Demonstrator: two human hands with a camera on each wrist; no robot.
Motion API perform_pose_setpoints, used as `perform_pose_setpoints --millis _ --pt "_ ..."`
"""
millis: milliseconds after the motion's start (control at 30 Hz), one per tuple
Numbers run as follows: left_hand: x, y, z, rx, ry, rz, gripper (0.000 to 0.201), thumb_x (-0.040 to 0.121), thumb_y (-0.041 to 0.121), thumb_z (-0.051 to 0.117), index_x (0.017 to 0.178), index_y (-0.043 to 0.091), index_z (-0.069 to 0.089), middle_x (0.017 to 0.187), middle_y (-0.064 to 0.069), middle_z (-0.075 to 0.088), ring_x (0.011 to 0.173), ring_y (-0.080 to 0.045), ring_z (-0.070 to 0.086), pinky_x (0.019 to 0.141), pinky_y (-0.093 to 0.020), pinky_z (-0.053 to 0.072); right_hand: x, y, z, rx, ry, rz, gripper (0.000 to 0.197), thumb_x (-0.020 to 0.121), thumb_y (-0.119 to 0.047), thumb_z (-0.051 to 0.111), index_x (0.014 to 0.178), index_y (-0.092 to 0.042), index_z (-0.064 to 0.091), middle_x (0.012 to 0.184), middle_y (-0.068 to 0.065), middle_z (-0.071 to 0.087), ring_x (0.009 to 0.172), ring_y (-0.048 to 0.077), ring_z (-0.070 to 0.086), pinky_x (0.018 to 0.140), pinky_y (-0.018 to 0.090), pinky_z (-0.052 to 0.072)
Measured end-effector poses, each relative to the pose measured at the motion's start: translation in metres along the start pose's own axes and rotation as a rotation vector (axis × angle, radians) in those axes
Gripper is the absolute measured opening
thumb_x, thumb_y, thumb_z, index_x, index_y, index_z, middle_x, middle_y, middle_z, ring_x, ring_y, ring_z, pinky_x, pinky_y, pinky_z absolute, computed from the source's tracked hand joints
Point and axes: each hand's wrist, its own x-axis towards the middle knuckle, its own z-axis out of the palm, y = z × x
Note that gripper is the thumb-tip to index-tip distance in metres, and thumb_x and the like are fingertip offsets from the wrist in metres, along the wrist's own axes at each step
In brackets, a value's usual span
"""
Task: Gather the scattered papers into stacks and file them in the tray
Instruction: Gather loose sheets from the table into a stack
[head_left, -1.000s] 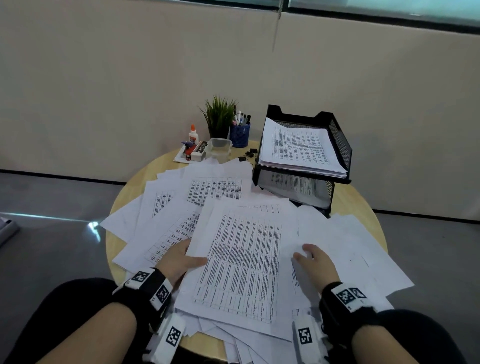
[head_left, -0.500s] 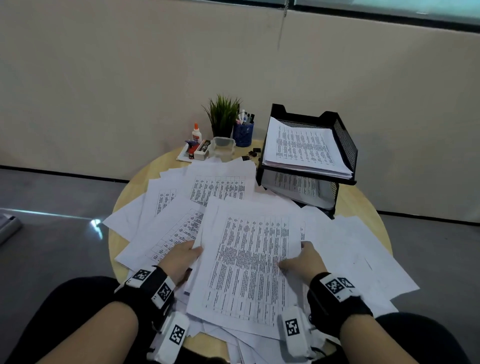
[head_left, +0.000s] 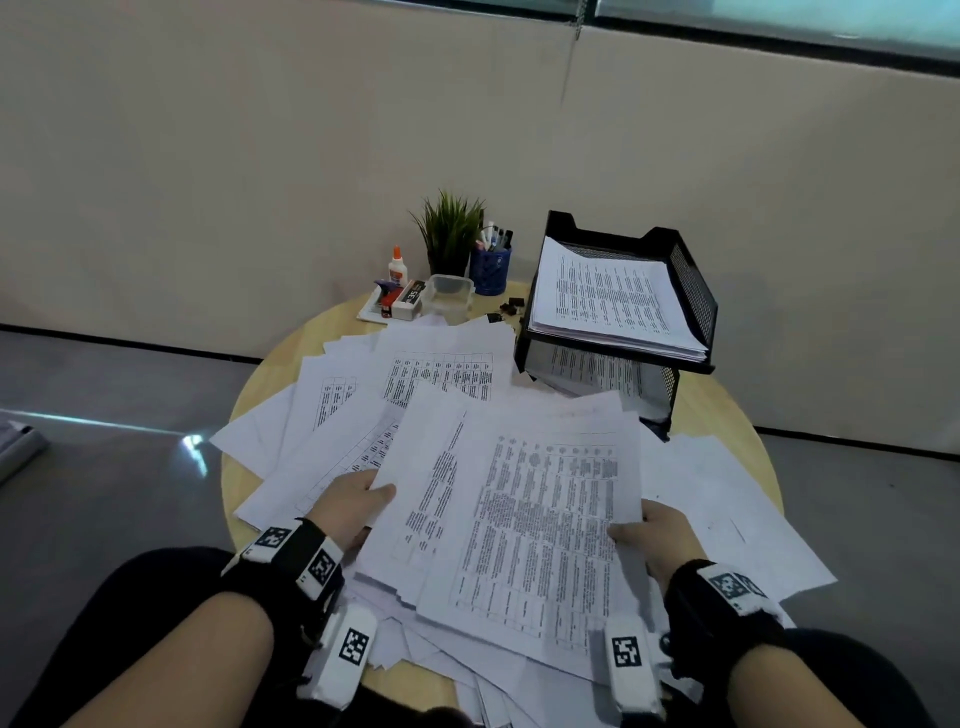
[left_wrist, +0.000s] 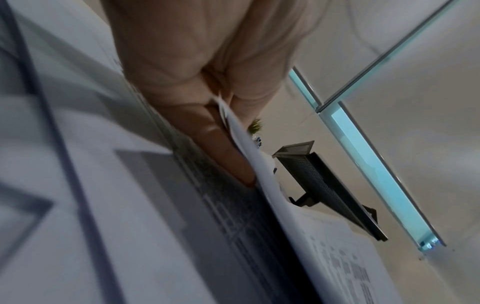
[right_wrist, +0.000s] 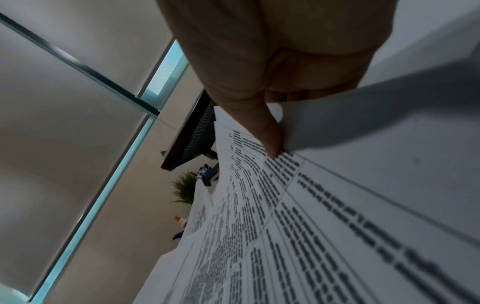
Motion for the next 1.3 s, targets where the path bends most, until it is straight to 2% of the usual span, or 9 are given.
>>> perform_pose_setpoints --millis 200,433,533,633,800,933,1033,1167,1300 --pt "0.007 0.0 -0.015 0.176 0.118 0.005 0.018 0.095 0.012 0.049 0.095 0.0 0.061 0.094 -0.015 0.062 0.086 -0.024 0.056 0.069 -0.028 0.04 0.005 0.011 -0.025 0.008 0.139 0.01 0.026 0.08 0.008 0.065 0.106 0.004 0.068 0.093 0.017 0.069 0.083 0.03 0.064 0.078 0.036 0.051" --pt "0.002 0.001 -0.019 0.405 0.39 0.123 0.039 0.086 0.021 0.065 0.121 0.007 0.055 0.122 -0.012 0.054 0.114 -0.029 0.053 0.094 -0.033 0.04 0.005 0.023 -0.046 0.052 0.308 0.037 0.019 0.081 0.007 0.06 0.099 0.003 0.066 0.092 0.02 0.067 0.084 0.032 0.061 0.079 0.037 0.048" --pt "0.004 -0.001 -0.015 0.602 0.318 0.121 0.059 0.079 0.045 0.068 0.126 0.011 0.054 0.128 -0.013 0.051 0.119 -0.031 0.049 0.099 -0.037 0.04 0.003 0.022 -0.052 0.127 0.293 0.065 0.014 0.081 0.008 0.059 0.094 0.004 0.064 0.096 0.021 0.068 0.079 0.032 0.062 0.072 0.029 0.049" --pt "0.003 -0.001 -0.004 0.758 0.156 0.063 0.061 0.07 0.06 0.069 0.098 0.008 0.057 0.101 -0.013 0.056 0.104 -0.034 0.056 0.079 -0.036 0.045 -0.003 0.015 -0.049 0.179 0.231 0.055 0.014 0.082 0.011 0.058 0.096 0.01 0.063 0.09 0.019 0.065 0.068 0.026 0.058 0.049 0.019 0.048" --pt "0.0 0.007 0.01 0.633 0.041 -0.012 0.059 0.078 0.027 0.072 0.126 0.008 0.043 0.109 -0.009 0.055 0.099 -0.024 0.055 0.087 -0.03 0.045 0.002 0.021 -0.03 0.144 0.092 0.083 0.023 0.082 0.008 0.061 0.105 0.009 0.063 0.096 0.026 0.068 0.086 0.041 0.066 0.086 0.053 0.053" --pt "-0.009 0.013 0.029 0.607 -0.029 0.107 0.025 0.092 0.015 0.052 0.117 0.013 0.054 0.107 -0.005 0.059 0.094 -0.021 0.055 0.086 -0.026 0.043 0.002 0.016 -0.02 0.175 0.029 0.109 0.034 0.086 0.002 0.064 0.118 0.005 0.053 0.113 0.025 0.062 0.103 0.04 0.06 0.081 0.044 0.047" --pt "-0.015 0.014 0.043 0.584 -0.1 0.18 0.01 0.09 0.011 0.05 0.09 0.018 0.059 0.074 0.006 0.051 0.073 -0.015 0.048 0.069 -0.025 0.039 0.003 0.013 -0.018 0.202 -0.024 0.127 0.044 0.086 -0.002 0.066 0.126 0.0 0.048 0.116 0.021 0.061 0.1 0.038 0.061 0.078 0.044 0.05" --pt "-0.013 0.01 0.052 0.585 -0.155 0.207 0.03 0.091 0.013 0.046 0.068 0.028 0.033 0.075 -0.002 0.042 0.069 -0.015 0.037 0.062 -0.025 0.027 0.004 0.013 -0.013 0.2 -0.062 0.114 0.084 0.063 -0.015 0.083 0.135 -0.001 0.043 0.125 0.022 0.058 0.107 0.037 0.061 0.091 0.05 0.052" --pt "-0.013 0.01 0.053 0.629 -0.072 0.26 0.02 0.089 0.025 0.054 0.07 0.02 0.054 0.082 -0.002 0.05 0.084 -0.019 0.049 0.072 -0.026 0.04 -0.002 0.014 -0.016 0.211 -0.067 0.12 0.027 0.078 0.012 0.065 0.105 0.009 0.062 0.098 0.027 0.068 0.091 0.042 0.065 0.091 0.057 0.049"
